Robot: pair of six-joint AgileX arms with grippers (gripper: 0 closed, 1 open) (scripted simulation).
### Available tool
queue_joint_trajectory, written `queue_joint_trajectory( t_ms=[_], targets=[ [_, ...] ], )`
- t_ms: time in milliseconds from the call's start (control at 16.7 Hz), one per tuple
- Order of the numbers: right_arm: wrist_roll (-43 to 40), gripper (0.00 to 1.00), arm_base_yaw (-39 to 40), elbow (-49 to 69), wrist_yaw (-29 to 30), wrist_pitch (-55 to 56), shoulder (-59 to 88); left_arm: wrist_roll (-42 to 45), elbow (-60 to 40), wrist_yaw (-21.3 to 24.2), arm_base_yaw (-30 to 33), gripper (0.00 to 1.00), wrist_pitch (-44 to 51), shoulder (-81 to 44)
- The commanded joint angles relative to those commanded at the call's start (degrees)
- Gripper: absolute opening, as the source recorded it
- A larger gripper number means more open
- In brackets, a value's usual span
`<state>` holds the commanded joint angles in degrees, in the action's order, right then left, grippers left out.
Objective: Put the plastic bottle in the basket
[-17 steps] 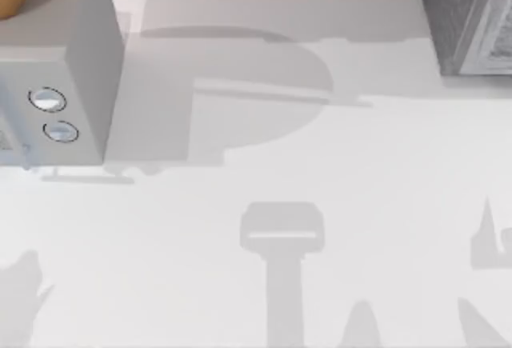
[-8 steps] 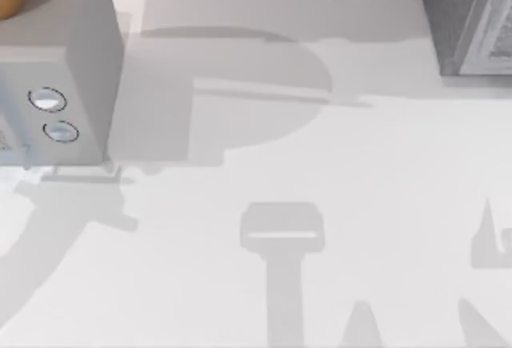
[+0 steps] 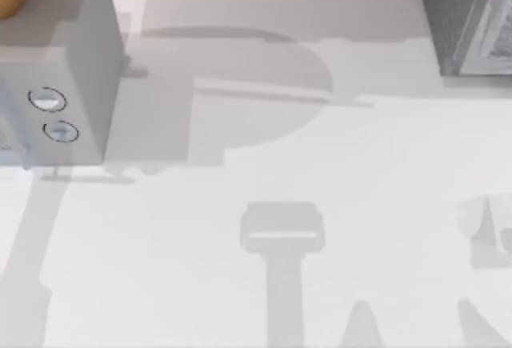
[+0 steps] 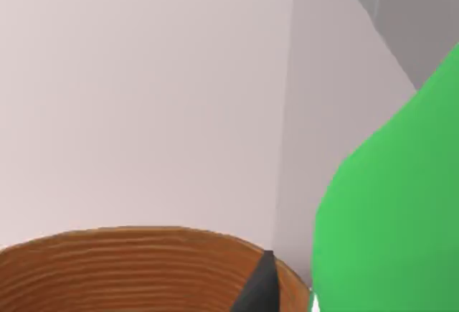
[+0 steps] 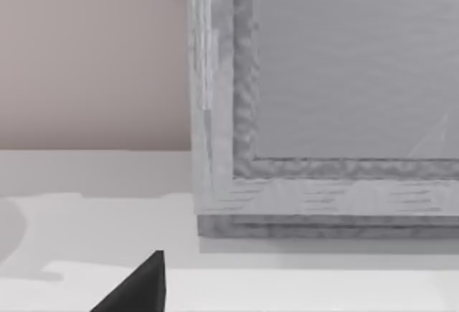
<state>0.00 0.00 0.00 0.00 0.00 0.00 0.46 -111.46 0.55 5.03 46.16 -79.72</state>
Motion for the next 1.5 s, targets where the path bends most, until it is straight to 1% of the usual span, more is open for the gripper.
queue_joint_trajectory(
  t_ms=[240, 420, 780, 1500],
  targets=[
    [0.0, 1.0, 0.0, 0.0, 0.0, 0.0, 0.0, 0.75, -8.21, 4.01, -9.36, 0.0, -4.83, -13.69],
    [0.0, 1.0, 0.0, 0.0, 0.0, 0.0, 0.0, 0.97, -11.25, 5.48, -12.8, 0.0, -6.6, -18.78],
    [0.0, 1.0, 0.0, 0.0, 0.0, 0.0, 0.0, 1.1, -11.04, 5.46, -12.95, 0.0, -6.79, -19.34],
    [0.0, 1.0, 0.0, 0.0, 0.0, 0.0, 0.0, 0.91, -6.4, 5.22, -12.67, 0.0, -15.07, -22.43]
  ],
)
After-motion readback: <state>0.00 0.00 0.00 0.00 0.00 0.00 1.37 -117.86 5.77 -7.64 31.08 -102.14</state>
